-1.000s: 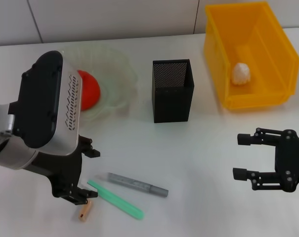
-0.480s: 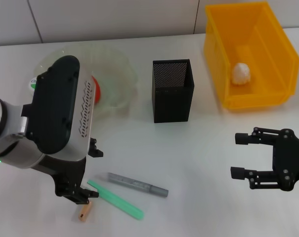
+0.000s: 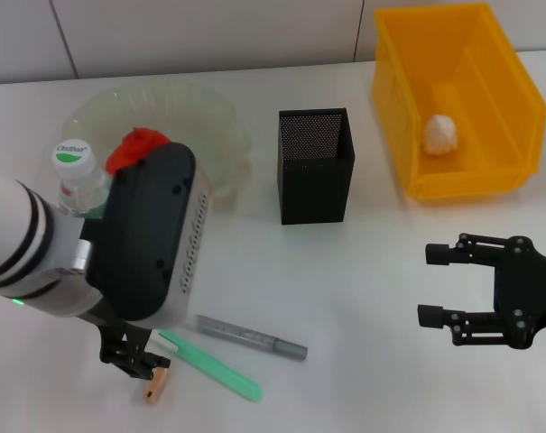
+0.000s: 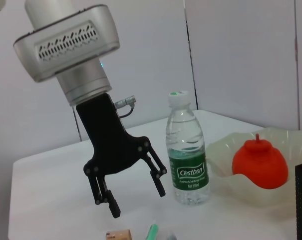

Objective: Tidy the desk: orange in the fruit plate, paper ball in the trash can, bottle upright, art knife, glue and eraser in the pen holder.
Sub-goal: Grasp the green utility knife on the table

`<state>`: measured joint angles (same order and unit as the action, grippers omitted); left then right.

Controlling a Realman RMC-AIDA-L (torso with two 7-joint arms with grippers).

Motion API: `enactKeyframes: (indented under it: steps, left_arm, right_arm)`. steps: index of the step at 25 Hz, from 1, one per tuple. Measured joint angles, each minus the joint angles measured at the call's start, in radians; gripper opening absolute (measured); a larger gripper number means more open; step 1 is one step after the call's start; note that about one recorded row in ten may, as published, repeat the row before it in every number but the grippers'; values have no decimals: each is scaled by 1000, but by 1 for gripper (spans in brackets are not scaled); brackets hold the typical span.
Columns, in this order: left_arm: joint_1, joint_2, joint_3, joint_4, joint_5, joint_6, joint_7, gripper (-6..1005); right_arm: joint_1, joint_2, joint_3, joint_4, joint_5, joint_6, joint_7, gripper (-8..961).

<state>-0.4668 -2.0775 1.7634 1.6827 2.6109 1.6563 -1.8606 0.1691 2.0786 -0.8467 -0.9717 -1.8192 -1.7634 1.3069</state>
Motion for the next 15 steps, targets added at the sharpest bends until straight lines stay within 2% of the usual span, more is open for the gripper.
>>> enactKeyframes:
  steps: [15]
  left_arm:
    - [-35, -1, 131, -10, 87, -34, 25, 798]
  right_arm:
    - [-4, 3, 0, 27, 2, -4, 0, 773]
